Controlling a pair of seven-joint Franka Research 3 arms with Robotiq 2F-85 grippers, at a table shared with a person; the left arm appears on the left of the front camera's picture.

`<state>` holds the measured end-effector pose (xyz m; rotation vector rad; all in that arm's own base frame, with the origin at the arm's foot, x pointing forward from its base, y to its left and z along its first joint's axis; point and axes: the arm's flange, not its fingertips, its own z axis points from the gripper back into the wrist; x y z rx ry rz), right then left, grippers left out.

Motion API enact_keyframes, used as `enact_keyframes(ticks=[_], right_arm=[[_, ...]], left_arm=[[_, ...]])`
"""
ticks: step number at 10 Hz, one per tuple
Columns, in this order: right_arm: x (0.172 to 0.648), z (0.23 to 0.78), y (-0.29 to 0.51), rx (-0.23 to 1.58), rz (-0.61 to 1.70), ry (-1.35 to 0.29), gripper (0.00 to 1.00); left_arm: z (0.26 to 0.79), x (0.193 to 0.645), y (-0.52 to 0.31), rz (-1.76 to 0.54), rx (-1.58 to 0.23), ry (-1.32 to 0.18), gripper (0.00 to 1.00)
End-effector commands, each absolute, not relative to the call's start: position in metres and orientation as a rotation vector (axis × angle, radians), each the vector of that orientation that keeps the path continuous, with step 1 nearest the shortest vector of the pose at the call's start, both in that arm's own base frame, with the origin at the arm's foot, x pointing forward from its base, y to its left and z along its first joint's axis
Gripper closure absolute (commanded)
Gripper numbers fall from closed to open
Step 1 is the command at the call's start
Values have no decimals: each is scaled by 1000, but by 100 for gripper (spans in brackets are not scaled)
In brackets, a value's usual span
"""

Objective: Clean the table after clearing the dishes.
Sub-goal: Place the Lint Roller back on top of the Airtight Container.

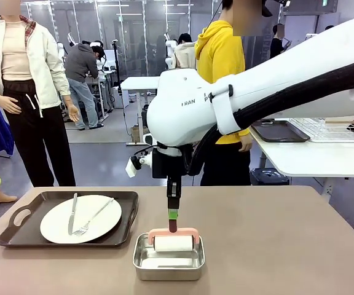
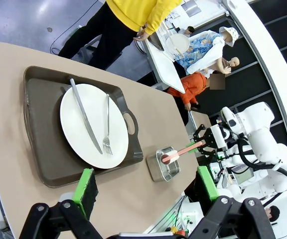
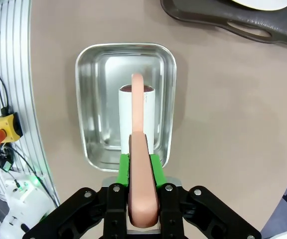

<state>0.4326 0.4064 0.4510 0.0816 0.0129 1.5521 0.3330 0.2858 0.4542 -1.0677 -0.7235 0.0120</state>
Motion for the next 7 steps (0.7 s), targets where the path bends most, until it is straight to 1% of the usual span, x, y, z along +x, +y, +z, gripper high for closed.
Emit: enact_keyframes(ticks=[1,6,7], right_arm=[[443,442,404,85,1579,-19,80],[457,418,395,143,1588,-5,80],[459,416,393,157,1581,-6,61]], left_arm=[[455,330,287,-3,-1070,-726,0],[455,330,287,-3,-1070,-726,0],[455,330,287,-3,-1070,-726,0]])
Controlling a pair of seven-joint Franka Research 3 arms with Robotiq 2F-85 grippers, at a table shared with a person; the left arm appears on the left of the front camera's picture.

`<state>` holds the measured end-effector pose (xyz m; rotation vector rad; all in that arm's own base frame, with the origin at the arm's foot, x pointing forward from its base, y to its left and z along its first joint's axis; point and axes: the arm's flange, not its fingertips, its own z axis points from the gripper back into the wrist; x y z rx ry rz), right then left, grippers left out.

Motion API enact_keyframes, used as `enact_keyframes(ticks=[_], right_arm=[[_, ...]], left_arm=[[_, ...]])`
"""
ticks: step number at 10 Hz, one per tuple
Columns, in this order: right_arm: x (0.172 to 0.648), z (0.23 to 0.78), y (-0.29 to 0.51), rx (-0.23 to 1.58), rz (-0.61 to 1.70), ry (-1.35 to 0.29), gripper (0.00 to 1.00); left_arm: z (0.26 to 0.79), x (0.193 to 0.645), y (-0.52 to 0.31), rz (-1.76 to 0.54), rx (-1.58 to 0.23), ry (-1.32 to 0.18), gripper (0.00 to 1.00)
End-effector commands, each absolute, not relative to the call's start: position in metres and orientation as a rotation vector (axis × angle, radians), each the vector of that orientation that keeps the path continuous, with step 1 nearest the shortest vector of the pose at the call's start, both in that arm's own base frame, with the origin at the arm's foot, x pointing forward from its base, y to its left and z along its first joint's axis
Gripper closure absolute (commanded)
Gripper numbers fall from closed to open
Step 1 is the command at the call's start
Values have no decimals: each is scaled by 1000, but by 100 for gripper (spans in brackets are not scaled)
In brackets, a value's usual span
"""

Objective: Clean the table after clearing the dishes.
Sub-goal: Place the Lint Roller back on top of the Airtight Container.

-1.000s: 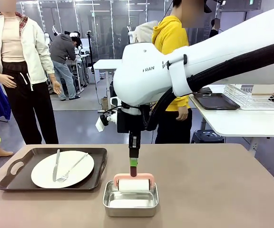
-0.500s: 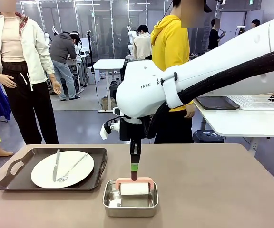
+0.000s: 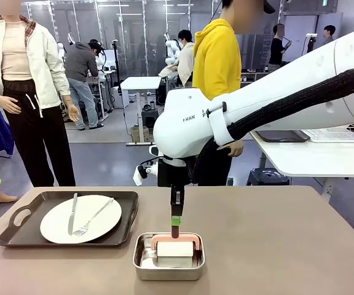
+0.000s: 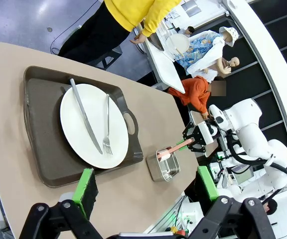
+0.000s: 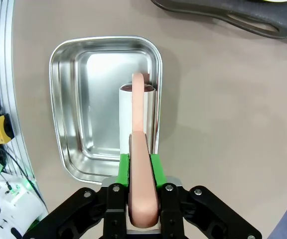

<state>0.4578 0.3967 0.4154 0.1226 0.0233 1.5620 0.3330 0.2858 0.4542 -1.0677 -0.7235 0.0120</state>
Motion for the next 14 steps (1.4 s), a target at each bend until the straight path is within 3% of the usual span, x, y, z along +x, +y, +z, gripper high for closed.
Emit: enact_keyframes(ticks=[1,3,4,7,14], right_arm=[[459,417,392,165,1584,-13,44],[458,419,395,151,1598,-16,8],[458,419,395,144,1598,-21,0],[459,423,392,131,1599,-50,3],[465,424,395,124,1577,-29,0]], left_arm=[[455,330,287,-3,-1070,-726,0],[455,330,287,-3,-1070,-726,0],[455,330,287,-3,-1070,-726,0],[455,330,287,-3,-1070,-726,0],[455,330,287,-3,-1070,-726,0]])
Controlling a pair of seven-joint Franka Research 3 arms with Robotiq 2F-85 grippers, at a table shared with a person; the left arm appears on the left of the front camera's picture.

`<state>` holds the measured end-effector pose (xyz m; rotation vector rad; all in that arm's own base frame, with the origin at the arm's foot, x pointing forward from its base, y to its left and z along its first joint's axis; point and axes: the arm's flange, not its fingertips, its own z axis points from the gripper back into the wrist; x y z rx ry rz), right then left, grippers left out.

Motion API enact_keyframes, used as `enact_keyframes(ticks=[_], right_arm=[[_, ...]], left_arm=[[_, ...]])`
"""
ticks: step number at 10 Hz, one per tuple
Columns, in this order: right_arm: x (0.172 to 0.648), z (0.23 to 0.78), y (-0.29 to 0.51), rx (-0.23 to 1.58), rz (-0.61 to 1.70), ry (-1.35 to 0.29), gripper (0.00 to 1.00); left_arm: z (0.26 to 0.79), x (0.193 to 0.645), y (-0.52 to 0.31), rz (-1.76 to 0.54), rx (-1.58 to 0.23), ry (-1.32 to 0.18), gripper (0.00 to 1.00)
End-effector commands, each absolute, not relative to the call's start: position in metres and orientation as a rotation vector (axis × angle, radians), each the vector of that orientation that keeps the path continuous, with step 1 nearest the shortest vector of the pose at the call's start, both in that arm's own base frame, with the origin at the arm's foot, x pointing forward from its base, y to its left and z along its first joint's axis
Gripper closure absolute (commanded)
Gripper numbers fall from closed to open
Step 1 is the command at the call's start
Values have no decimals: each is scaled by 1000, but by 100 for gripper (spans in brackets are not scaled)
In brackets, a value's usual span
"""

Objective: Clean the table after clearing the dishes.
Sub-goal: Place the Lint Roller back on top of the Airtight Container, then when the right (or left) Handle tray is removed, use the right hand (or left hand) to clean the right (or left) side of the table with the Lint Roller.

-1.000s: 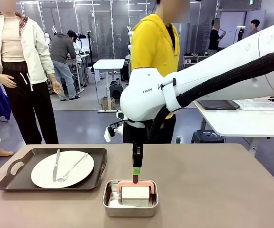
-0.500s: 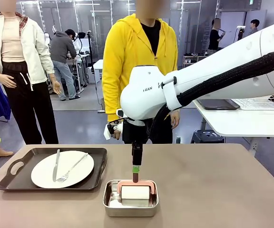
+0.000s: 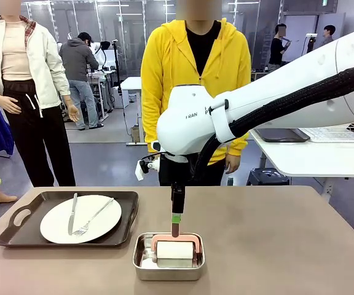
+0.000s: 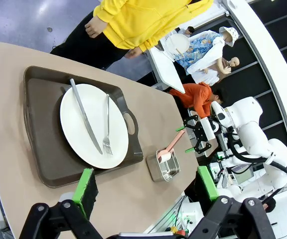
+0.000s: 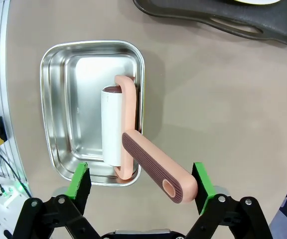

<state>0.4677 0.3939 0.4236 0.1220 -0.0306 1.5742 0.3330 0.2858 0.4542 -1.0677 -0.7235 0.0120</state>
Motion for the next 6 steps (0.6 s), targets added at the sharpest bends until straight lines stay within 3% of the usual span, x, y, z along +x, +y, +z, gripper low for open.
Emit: enact_keyframes(ticks=[1,6], right_arm=[[465,424,395,124,1577,-29,0],[465,424,395,124,1577,-29,0]], left_arm=[[455,330,287,-3,-1070,-726,0],[455,330,287,-3,-1070,-726,0]])
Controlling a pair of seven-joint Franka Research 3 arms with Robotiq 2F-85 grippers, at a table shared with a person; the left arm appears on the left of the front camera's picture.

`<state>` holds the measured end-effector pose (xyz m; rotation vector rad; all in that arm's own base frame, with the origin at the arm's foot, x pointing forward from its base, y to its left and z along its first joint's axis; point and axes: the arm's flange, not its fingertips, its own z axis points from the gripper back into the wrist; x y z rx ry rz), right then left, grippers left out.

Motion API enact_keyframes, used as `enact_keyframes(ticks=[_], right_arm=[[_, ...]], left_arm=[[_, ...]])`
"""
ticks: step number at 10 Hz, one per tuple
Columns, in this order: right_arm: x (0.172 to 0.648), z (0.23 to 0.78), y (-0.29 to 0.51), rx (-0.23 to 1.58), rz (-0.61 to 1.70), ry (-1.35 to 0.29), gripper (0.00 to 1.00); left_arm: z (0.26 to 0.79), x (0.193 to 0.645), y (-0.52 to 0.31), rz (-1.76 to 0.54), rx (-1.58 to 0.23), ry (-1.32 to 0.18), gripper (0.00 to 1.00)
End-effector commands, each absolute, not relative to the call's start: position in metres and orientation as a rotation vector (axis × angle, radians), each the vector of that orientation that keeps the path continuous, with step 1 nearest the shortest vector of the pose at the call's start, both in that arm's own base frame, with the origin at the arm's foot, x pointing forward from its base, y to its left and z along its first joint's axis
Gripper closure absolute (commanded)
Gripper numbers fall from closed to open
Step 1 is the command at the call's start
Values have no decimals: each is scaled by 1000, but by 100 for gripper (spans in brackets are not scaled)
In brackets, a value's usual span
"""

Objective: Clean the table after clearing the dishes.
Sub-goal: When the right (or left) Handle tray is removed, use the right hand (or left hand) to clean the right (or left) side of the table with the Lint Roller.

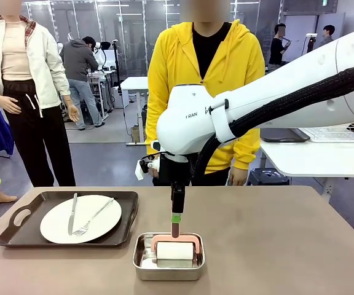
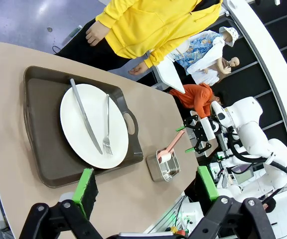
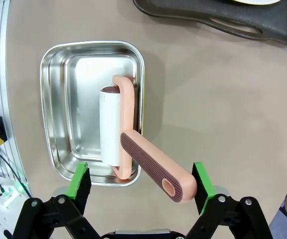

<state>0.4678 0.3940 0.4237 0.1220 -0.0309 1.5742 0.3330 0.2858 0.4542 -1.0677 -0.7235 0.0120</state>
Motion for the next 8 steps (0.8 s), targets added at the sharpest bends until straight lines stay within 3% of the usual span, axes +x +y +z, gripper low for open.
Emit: enact_keyframes(ticks=[1,3,5,8], right_arm=[[465,424,395,124,1577,-29,0],[468,424,394,122,1574,-31,0],[469,464,361,207,1463,-148,0],[462,484,300,545,1202,-273,0]], left_arm=[[455,330,287,-3,-1070,-726,0],[455,330,287,-3,-1070,-726,0],[455,330,287,-3,-1070,-726,0],[455,330,287,-3,-1070,-726,0]])
